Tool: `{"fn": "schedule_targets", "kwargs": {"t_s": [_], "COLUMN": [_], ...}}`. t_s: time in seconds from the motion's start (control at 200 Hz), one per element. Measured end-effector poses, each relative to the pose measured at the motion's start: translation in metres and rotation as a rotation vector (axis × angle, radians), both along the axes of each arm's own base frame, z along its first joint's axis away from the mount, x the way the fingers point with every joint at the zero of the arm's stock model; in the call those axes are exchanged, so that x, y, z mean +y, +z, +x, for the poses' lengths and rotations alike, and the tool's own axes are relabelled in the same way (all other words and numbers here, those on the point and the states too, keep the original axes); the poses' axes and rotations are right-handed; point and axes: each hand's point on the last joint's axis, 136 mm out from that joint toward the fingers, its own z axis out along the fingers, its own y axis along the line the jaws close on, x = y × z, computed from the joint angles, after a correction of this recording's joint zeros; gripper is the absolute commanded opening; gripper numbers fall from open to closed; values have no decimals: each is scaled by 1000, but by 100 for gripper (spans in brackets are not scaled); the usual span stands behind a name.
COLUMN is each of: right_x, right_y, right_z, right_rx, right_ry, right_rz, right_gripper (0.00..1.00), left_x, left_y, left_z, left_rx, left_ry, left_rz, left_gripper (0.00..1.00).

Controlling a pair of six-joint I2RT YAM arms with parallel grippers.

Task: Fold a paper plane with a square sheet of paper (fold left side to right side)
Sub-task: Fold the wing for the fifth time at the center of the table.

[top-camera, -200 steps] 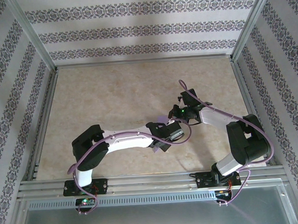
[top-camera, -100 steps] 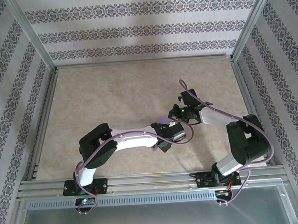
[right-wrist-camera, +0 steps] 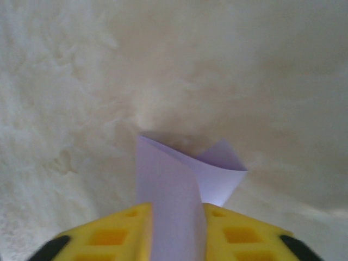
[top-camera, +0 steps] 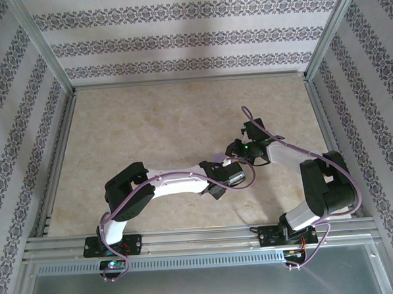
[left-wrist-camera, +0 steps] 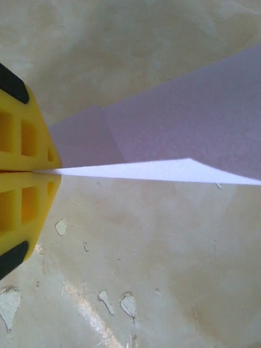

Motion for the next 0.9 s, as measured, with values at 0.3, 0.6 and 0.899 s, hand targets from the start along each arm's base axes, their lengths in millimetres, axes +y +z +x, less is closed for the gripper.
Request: {"fn": "schedule_targets", "kwargs": {"t_s": [0.3,0.6,0.899], "right_x": [-66,-85,-70], "right_y": [39,46,32], "right_z": [-6,-22,-36], "right_rx": [-120,-142,-113], "right_ry": [-117,-122,-52], "right_rz": [-92,-137,-63], "right_gripper": [54,54,54], "left_x": [-4,-6,-5], "left_y": [-4,-12,-10], "left_z": [-2,8,16], "left_rx": [63,238,412], "left_ry": [2,59,180], "left_rz": [-46,-206,-449], "left_gripper": [3,2,2]}}
